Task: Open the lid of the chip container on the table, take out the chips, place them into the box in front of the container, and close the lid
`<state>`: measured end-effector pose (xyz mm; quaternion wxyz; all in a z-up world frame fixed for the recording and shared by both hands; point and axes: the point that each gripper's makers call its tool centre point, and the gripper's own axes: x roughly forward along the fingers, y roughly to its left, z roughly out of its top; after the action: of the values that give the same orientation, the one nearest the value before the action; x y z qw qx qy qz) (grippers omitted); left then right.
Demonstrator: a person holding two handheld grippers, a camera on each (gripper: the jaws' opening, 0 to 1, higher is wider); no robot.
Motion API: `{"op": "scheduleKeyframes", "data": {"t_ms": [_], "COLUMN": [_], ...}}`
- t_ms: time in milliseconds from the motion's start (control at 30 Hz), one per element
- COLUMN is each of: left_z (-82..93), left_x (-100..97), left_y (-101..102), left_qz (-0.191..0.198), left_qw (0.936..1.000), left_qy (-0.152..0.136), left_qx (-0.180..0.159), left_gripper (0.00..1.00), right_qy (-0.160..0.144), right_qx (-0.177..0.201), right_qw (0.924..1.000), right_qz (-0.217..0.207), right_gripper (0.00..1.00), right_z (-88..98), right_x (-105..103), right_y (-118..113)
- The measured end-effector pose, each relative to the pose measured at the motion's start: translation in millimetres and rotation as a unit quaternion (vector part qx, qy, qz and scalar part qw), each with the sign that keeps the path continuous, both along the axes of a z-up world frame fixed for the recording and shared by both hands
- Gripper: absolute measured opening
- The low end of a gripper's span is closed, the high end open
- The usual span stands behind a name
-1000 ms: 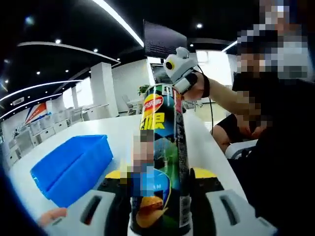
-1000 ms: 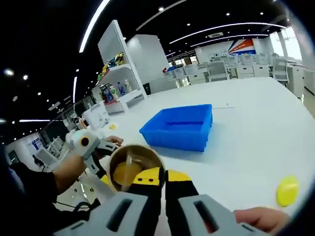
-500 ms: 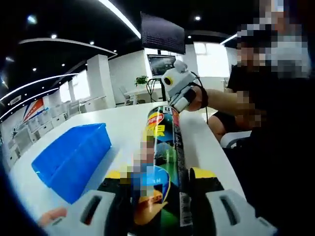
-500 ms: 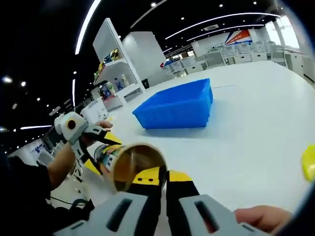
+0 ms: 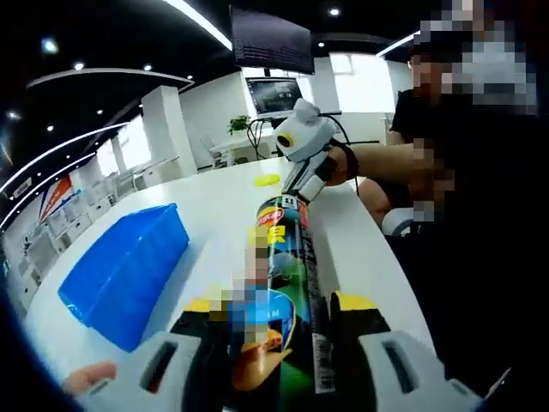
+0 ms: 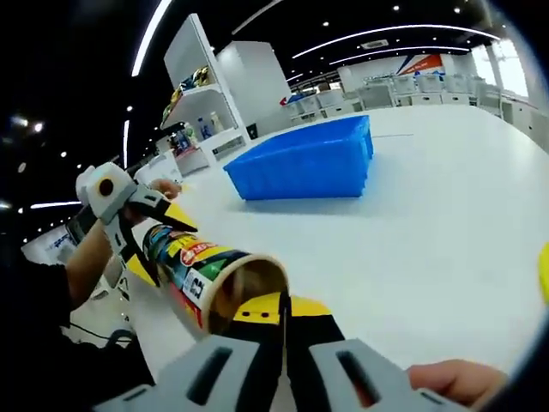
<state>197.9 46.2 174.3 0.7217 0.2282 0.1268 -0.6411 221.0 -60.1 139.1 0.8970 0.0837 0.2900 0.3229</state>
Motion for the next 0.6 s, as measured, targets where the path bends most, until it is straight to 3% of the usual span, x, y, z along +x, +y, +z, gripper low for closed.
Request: {"op": "scheduleKeyframes", "data": {"t_ms": [233, 433, 600], "left_z": [-6.4, -11.0, -14.3], "left_x": [-1.6, -0.3, 0.0], "left_y": [-1.1, -0.8, 0.3], "left_qz": [-0.012, -0.010, -0.011], "left_qw": [0.9974, 0.9919, 0.9863], "left_qy": [-0.002, -0.002, -0.010], "left_qx": [0.072, 0.127, 0.164], "left_gripper": [0.46, 0.46, 0.46], "right_qy": [-0.003, -0.026, -0.009], "right_qx": [0.001, -0.017, 0.004], "right_qw": [1.0000, 0.9995, 0.9998], "right_qz": [0.002, 0.010, 0.019], "right_gripper": [0.00, 0.01, 0.02], "right_z": [-0.2, 0.0, 0.1], "right_x": [-2.2, -2.7, -2.7], "right_y": [0.7, 1.6, -4.8]}}
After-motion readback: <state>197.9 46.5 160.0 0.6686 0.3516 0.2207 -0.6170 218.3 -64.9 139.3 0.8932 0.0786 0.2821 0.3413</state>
